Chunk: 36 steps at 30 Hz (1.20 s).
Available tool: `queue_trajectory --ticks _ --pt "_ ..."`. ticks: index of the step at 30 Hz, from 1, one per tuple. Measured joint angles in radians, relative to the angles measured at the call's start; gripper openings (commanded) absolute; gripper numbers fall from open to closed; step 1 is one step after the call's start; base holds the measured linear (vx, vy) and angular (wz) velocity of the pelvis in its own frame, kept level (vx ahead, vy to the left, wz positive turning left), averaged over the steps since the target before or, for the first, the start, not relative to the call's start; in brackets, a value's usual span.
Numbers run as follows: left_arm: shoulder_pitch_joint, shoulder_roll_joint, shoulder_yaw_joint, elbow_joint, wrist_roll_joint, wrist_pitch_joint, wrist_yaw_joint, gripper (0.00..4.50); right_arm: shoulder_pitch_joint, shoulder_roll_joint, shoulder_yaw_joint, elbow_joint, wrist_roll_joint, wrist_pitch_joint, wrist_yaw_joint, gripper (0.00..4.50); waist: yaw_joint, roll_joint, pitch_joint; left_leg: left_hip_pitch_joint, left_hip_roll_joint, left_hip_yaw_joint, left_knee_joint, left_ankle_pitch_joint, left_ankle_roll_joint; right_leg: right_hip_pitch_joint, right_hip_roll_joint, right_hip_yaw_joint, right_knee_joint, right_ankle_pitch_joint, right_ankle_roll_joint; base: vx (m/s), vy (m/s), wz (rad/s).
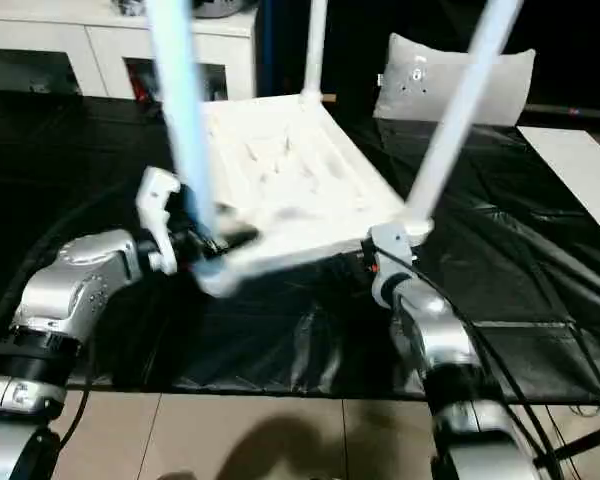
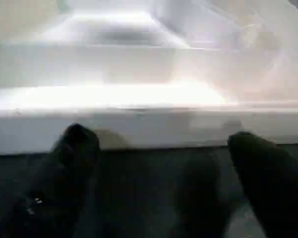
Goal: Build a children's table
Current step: Rotate table base
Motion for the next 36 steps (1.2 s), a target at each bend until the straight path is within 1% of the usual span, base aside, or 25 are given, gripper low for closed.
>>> queue_trajectory --ticks 2,5,10,11,13,15,18,20,22,26,31,33,36 --pt "0.025 0.0 -0.019 -0.038 -0.044 0.027 -0.06 4.44 -0.001 -0.01 -0.008 0.05 0.001 -0.007 -0.002 4.5 -0.006 0.0 0.0 -0.001 0.0 0.001 0.0 0.0 0.0 -0.002 0.0 0.001 0.001 -0.001 -0.001 0.0 0.0 0.0" --pt "0.04 -0.007 -0.053 -0.079 -0.06 0.052 -0.095 4.44 -0.017 -0.014 -0.017 0.091 0.001 -0.039 -0.002 4.5 -0.024 -0.001 0.0 0.0 0.001 0.002 0.0 0.0 0.0 -0.003 0.0 0.001 0.006 -0.003 -0.002 0.0 0.0 0.0" --pt "0.073 -0.068 -0.09 -0.174 -0.089 0.099 -0.089 4.44 -0.018 -0.009 -0.03 0.119 0.003 -0.068 0.012 4.5 -0.03 -0.001 0.001 0.001 0.002 0.003 0.0 0.001 -0.001 -0.004 0.001 0.001 0.008 -0.007 0.003 0.0 0.0 0.0" --pt "0.071 -0.097 -0.099 -0.193 -0.09 0.099 -0.079 4.44 -0.02 -0.004 -0.029 0.125 0.002 -0.074 0.019 4.5 -0.032 -0.001 0.001 0.001 0.002 0.003 0.001 0.001 -0.001 -0.004 0.001 0.001 0.008 -0.007 0.003 0.0 0.0 0.0" --pt "0.063 -0.127 -0.115 -0.21 -0.089 0.096 -0.069 4.44 -0.023 0.013 -0.023 0.126 0.002 -0.082 0.032 4.5 -0.041 -0.001 0.001 0.001 0.002 0.003 0.001 0.001 -0.001 -0.004 0.002 0.001 0.008 -0.006 0.003 0.0 0.0 0.0" --pt "0.056 -0.144 -0.13 -0.209 -0.088 0.088 -0.052 4.44 -0.025 0.03 -0.014 0.126 0.002 -0.093 0.059 4.5 -0.053 0.0 0.001 0.001 0.003 0.002 0.001 0.001 -0.001 -0.004 0.003 0.0 0.009 -0.006 0.003 0.0 0.0 0.0" --pt "0.052 -0.173 -0.135 -0.201 -0.073 0.072 -0.023 4.44 -0.03 0.043 0.01 0.129 -0.012 -0.119 0.081 4.5 -0.061 -0.001 0.001 0.001 0.003 0.002 0.001 0.001 -0.001 -0.004 0.003 0.0 0.008 -0.006 0.003 0.0 0.0 0.0" --pt "0.049 -0.185 -0.136 -0.198 -0.055 0.059 -0.004 4.44 -0.041 0.056 0.018 0.136 -0.022 -0.126 0.081 4.5 -0.063 0.0 0.001 0.001 0.003 0.002 0.001 0.001 -0.001 -0.004 0.003 0.0 0.008 -0.006 0.003 0.0 0.0 0.0" --pt "0.04 -0.196 -0.135 -0.181 -0.036 0.034 0.025 4.44 -0.053 0.064 0.018 0.148 -0.029 -0.133 0.07 4.5 -0.061 0.0 0.001 0.0 0.003 0.001 0.001 0.001 -0.001 -0.004 0.003 0.0 0.008 -0.006 0.003 0.0 0.0 0.0" --pt "0.011 -0.211 -0.132 -0.109 0.023 -0.039 0.117 4.44 -0.07 0.071 0.013 0.167 -0.029 -0.151 0.044 4.5 -0.058 0.0 0.001 0.0 0.003 0.001 0.001 0.001 -0.001 -0.004 0.003 0.0 0.008 -0.006 0.003 0.0 0.0 0.0" --pt "0.01 -0.214 -0.121 -0.101 0.036 -0.074 0.137 4.44 -0.07 0.058 0.012 0.169 -0.028 -0.158 0.052 4.5 -0.052 0.0 0.001 0.0 0.003 0.001 0.001 0.001 -0.001 -0.004 0.003 0.0 0.008 -0.007 0.003 0.0 0.0 0.0" --pt "0.013 -0.198 -0.122 -0.102 0.041 -0.079 0.123 4.44 -0.067 0.053 0.005 0.167 -0.028 -0.166 0.052 4.5 -0.05 0.002 0.001 0.0 0.003 0.001 0.001 0.001 -0.001 -0.004 0.003 0.0 0.008 -0.007 0.003 0.0 0.0 0.0" --pt "0.03 -0.137 -0.126 -0.106 0.041 -0.085 0.071 4.44 -0.042 0.026 -0.009 0.135 -0.018 -0.168 0.063 4.5 -0.048 0.005 0.001 0.0 0.003 0.001 0.001 0.001 -0.001 -0.004 0.003 -0.001 0.008 -0.007 0.003 0.0 0.0 0.0"
